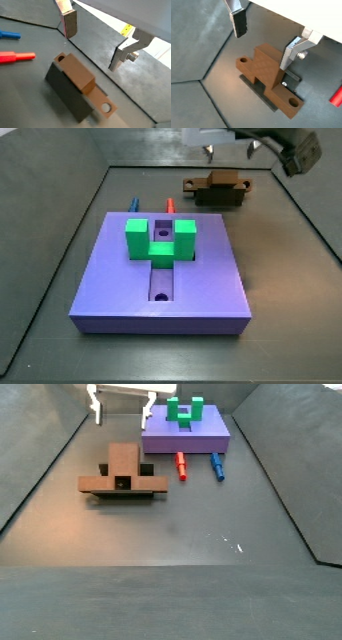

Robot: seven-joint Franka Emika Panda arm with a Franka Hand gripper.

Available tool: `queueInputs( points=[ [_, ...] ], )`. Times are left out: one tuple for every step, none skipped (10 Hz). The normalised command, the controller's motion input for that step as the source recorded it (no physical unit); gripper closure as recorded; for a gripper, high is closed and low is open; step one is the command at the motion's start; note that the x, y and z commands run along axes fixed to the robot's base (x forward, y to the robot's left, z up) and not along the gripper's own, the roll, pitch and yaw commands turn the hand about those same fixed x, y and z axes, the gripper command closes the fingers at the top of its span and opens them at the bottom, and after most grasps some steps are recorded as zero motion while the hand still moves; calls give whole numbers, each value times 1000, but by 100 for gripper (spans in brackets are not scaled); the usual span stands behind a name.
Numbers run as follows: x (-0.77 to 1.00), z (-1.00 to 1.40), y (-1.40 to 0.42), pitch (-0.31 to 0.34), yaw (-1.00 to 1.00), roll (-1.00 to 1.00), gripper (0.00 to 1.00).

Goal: Pick up the brown object. Move up. Place the brown object on the fixture. Regrasp the brown object. Move to above the board. Insert the brown object.
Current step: Regrasp the brown object.

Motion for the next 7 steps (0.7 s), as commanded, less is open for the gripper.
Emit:
queueInputs(
  points=[
    [100,-291,0,314,117,60,0],
    [220,-286,0,443,200,120,0],
    [43,-303,0,337,186,157,0],
    [114,-291,0,346,229,151,0],
    [63,-257,0,311,300,223,0],
    [63,-146,0,323,269,171,0],
    [0,-186,0,254,249,89,0]
  ],
)
